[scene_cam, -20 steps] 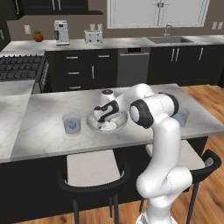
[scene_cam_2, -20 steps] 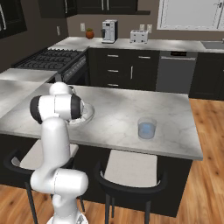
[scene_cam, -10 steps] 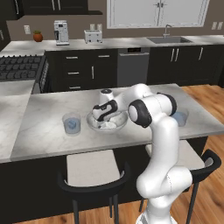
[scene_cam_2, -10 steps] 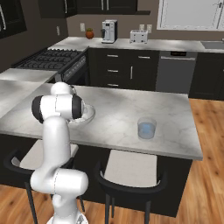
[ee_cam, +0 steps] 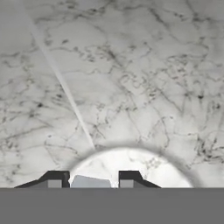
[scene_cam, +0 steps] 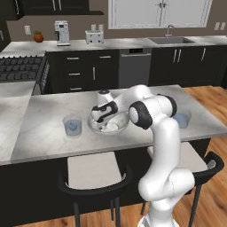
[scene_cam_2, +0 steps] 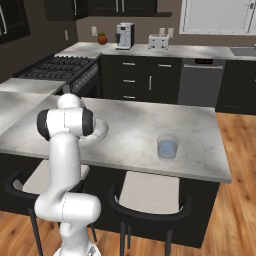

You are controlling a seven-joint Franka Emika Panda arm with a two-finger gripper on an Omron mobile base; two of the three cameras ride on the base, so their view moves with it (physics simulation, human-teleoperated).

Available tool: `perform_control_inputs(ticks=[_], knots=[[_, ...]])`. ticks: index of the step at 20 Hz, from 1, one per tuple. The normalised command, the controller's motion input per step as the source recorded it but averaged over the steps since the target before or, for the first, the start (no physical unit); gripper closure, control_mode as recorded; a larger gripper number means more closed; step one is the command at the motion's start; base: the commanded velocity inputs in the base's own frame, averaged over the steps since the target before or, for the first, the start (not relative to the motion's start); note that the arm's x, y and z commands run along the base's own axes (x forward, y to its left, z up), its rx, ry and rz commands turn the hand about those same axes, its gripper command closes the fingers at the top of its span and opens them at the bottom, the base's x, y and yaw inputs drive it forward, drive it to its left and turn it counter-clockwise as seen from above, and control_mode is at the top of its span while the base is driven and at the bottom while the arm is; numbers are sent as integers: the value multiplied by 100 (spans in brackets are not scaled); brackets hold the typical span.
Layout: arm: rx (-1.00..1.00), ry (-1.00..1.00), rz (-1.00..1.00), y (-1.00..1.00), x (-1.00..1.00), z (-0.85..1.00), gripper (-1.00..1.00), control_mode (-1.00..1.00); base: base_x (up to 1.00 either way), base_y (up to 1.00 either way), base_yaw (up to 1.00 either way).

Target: There are four ice cubes in the ice bowl. Place two ice cubes in each glass of water.

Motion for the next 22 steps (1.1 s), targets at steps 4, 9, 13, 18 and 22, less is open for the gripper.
perform_control_inputs(ticks=[4, 9, 13, 18, 22], knots=[[-8, 0, -11, 0, -19, -75, 100, -100, 0, 0, 0], [-5, 0, -13, -10, -19, -69, 100, -100, 0, 0, 0], [7, -11, -21, -46, -31, -6, 100, -100, 0, 0, 0], [17, -23, -27, -70, -57, 8, 100, -100, 0, 0, 0], [18, -18, -30, -36, -69, 52, 100, -100, 0, 0, 0]])
